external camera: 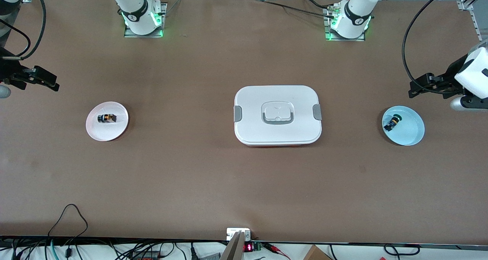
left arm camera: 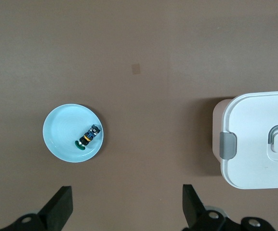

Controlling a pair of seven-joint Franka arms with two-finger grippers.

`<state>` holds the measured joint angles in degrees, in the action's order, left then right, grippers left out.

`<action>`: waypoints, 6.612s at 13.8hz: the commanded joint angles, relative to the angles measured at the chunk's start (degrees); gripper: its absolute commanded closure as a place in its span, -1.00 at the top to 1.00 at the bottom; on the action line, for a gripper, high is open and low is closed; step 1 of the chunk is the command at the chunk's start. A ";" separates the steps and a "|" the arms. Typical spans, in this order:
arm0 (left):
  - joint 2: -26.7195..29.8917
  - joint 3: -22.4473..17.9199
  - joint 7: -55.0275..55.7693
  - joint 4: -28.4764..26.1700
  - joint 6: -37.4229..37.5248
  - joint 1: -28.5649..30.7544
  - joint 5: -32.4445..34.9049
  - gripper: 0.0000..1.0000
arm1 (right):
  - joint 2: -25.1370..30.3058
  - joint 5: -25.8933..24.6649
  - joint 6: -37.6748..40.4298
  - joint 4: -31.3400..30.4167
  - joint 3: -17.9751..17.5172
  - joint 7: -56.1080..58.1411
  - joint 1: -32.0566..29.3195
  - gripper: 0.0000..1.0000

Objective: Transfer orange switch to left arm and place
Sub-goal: 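Move the right gripper toward the orange switch on the white plate, then lower the open right gripper over the orange switch, then close the right gripper on the orange switch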

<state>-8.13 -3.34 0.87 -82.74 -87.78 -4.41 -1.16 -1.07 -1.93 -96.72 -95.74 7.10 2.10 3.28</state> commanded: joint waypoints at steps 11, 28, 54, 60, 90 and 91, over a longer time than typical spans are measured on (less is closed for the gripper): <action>-1.10 0.00 0.62 2.23 0.95 -0.42 1.51 1.00 | -6.74 0.43 -0.12 2.66 0.38 0.37 0.33 1.00; -1.10 0.00 0.53 2.23 0.95 -0.42 1.51 1.00 | -11.58 -1.50 -8.19 -1.89 0.73 -0.34 -1.42 1.00; -1.10 0.00 0.53 2.23 0.95 -0.42 1.51 1.00 | -20.90 -1.59 -43.18 -27.73 0.55 7.39 -2.75 1.00; -1.19 0.00 0.53 2.23 1.03 -0.42 1.51 1.00 | -21.34 -1.67 -44.52 -29.24 0.55 10.81 -2.75 1.00; -1.45 0.00 0.27 2.23 0.95 -0.42 1.51 1.00 | -21.87 -0.80 -45.40 -27.05 -0.15 13.64 -3.72 -0.53; -1.45 0.00 0.27 2.23 0.95 -0.42 1.51 1.00 | -20.82 -0.80 -44.26 -26.43 -0.24 13.64 -3.72 -0.53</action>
<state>-8.65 -3.34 0.87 -82.65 -87.78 -4.45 -1.16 -24.83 -2.80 -142.85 -122.53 7.37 15.03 -0.39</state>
